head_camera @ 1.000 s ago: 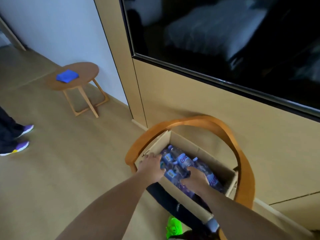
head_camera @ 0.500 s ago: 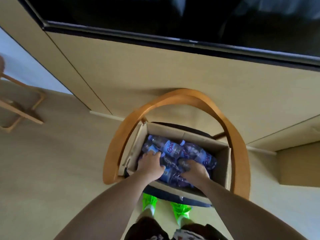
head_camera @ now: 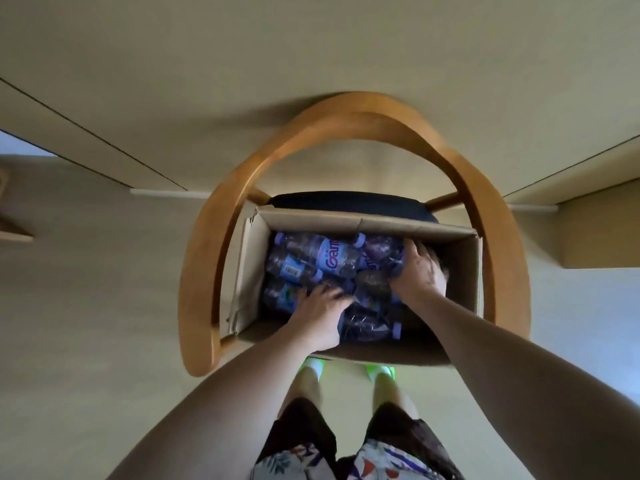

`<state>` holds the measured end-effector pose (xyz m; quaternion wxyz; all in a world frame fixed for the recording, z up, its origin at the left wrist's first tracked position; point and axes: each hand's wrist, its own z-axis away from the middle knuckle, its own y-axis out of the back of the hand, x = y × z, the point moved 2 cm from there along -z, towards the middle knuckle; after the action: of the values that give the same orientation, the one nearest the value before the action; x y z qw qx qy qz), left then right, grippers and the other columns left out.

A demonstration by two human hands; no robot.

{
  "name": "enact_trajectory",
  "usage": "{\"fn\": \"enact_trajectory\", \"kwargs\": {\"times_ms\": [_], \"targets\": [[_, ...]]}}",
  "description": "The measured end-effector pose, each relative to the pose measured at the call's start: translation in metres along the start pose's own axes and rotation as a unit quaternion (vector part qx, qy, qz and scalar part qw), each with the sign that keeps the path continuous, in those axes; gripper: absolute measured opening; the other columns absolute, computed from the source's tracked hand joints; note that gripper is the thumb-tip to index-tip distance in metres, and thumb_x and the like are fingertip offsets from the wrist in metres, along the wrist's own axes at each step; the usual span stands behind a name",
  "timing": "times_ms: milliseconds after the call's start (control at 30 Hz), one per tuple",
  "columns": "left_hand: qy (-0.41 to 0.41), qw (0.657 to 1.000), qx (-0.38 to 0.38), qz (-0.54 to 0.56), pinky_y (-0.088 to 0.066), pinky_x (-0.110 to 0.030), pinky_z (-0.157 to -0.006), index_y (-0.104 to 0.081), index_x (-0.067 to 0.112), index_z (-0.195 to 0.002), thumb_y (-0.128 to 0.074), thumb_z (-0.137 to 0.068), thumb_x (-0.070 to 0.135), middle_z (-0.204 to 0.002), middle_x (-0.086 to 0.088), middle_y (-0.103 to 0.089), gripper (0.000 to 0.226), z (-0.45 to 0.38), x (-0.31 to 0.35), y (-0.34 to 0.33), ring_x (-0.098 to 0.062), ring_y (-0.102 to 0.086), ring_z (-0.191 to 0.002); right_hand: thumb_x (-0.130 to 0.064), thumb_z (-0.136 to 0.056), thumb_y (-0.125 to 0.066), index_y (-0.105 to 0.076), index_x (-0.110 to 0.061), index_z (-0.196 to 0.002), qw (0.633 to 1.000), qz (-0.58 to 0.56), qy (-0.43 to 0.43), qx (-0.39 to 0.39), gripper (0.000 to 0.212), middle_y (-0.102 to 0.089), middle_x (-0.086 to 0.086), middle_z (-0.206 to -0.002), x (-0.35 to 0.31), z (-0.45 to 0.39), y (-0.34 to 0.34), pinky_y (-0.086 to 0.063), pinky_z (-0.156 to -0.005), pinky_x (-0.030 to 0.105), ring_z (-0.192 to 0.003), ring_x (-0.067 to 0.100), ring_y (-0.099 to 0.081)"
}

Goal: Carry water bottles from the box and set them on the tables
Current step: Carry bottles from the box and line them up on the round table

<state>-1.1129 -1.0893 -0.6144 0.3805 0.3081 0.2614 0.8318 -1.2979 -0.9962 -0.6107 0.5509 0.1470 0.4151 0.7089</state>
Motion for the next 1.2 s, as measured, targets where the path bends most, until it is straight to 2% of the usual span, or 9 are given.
{"fn": "enact_trajectory", "kwargs": {"times_ms": [100,267,467,567,667,800,900,1033,1200], "targets": [[-0.006,1.000,0.001,-0.023,-0.032,-0.052,-0.108,-0.051,0.033,-0.144,-0.074,-0.074,0.019,-0.143,0.000,-0.039,0.075,-0.009,0.004,-0.004,-0.032,-0.033,-0.133,-0.041,-0.076,-0.081,-0.021,-0.028,-0.159,0.999,0.034,-0.016,-0.011,0.103,-0.028,0.005,-0.162,0.006,-0.008,-0.014,-0.028,-0.117,0.062,-0.147,0.036,-0.025],[-0.031,0.995,-0.070,-0.057,-0.043,-0.053,-0.104,-0.052,0.028,-0.143,-0.072,-0.081,0.018,-0.140,-0.006,-0.042,0.067,-0.029,0.015,0.000,-0.035,-0.038,-0.130,-0.037,-0.071,-0.084,-0.032,-0.032,-0.149,0.996,0.086,-0.014,0.030,0.094,-0.030,0.009,-0.143,0.006,-0.020,-0.022,-0.030,-0.113,0.064,-0.132,0.039,-0.031],[0.001,0.992,-0.106,-0.063,-0.042,-0.055,-0.103,-0.053,0.025,-0.140,-0.073,-0.077,0.017,-0.145,-0.004,-0.034,0.066,-0.043,0.025,-0.003,-0.039,-0.030,-0.131,-0.021,-0.074,-0.083,-0.029,-0.025,-0.146,0.998,0.054,-0.004,0.027,0.090,-0.046,0.007,-0.148,0.007,-0.032,-0.029,-0.024,-0.118,0.060,-0.142,0.033,-0.035],[0.019,0.992,-0.109,-0.053,-0.040,-0.057,-0.103,-0.053,0.020,-0.135,-0.073,-0.076,0.016,-0.143,-0.006,-0.031,0.062,-0.045,0.027,-0.008,-0.039,-0.027,-0.129,-0.023,-0.073,-0.085,-0.031,-0.021,-0.140,0.996,0.084,-0.011,0.023,0.086,-0.049,0.011,-0.140,0.005,-0.036,-0.027,-0.032,-0.112,0.059,-0.133,0.037,-0.042],[0.030,0.992,-0.104,-0.059,-0.038,-0.059,-0.102,-0.052,0.015,-0.132,-0.072,-0.074,0.015,-0.139,-0.008,-0.028,0.062,-0.046,0.032,-0.011,-0.040,-0.026,-0.126,-0.037,-0.069,-0.087,-0.036,-0.024,-0.139,0.993,0.114,-0.016,0.022,0.087,-0.043,0.011,-0.139,0.006,-0.035,-0.025,-0.037,-0.105,0.057,-0.128,0.039,-0.040],[0.027,0.996,-0.081,-0.038,-0.042,-0.057,-0.101,-0.049,0.016,-0.133,-0.074,-0.071,0.016,-0.134,-0.007,-0.035,0.066,-0.043,0.028,-0.008,-0.038,-0.031,-0.125,-0.042,-0.065,-0.090,-0.043,-0.020,-0.138,0.999,0.020,-0.042,-0.024,0.089,-0.039,0.013,-0.144,0.016,-0.018,-0.035,-0.045,-0.101,0.045,-0.125,0.041,-0.050],[0.009,0.998,-0.065,-0.005,-0.048,-0.051,-0.097,-0.049,0.019,-0.130,-0.074,-0.071,0.015,-0.130,-0.004,-0.047,0.064,-0.038,0.019,-0.002,-0.033,-0.040,-0.124,-0.045,-0.064,-0.089,-0.052,-0.015,-0.133,0.997,-0.022,-0.041,-0.064,0.084,-0.051,0.015,-0.136,0.024,0.000,-0.045,-0.050,-0.094,0.036,-0.118,0.037,-0.060],[-0.004,0.997,-0.074,0.013,-0.053,-0.044,-0.096,-0.052,0.018,-0.126,-0.075,-0.072,0.013,-0.125,-0.010,-0.061,0.059,-0.030,0.014,0.015,-0.035,-0.056,-0.119,-0.043,-0.063,-0.088,-0.056,-0.016,-0.126,0.996,-0.061,-0.042,-0.058,0.077,-0.067,0.012,-0.123,0.019,0.012,-0.037,-0.052,-0.089,0.034,-0.115,0.034,-0.064],[0.043,0.987,-0.132,0.084,-0.051,-0.028,-0.075,-0.060,0.029,-0.130,-0.082,-0.057,0.000,-0.119,0.000,-0.063,0.082,-0.016,0.009,0.052,-0.026,-0.061,-0.113,-0.048,-0.058,-0.089,-0.058,-0.016,-0.124,0.991,-0.100,-0.076,-0.053,0.080,-0.070,0.010,-0.117,0.017,0.020,-0.013,-0.046,-0.080,0.029,-0.112,0.032,-0.065]]}}
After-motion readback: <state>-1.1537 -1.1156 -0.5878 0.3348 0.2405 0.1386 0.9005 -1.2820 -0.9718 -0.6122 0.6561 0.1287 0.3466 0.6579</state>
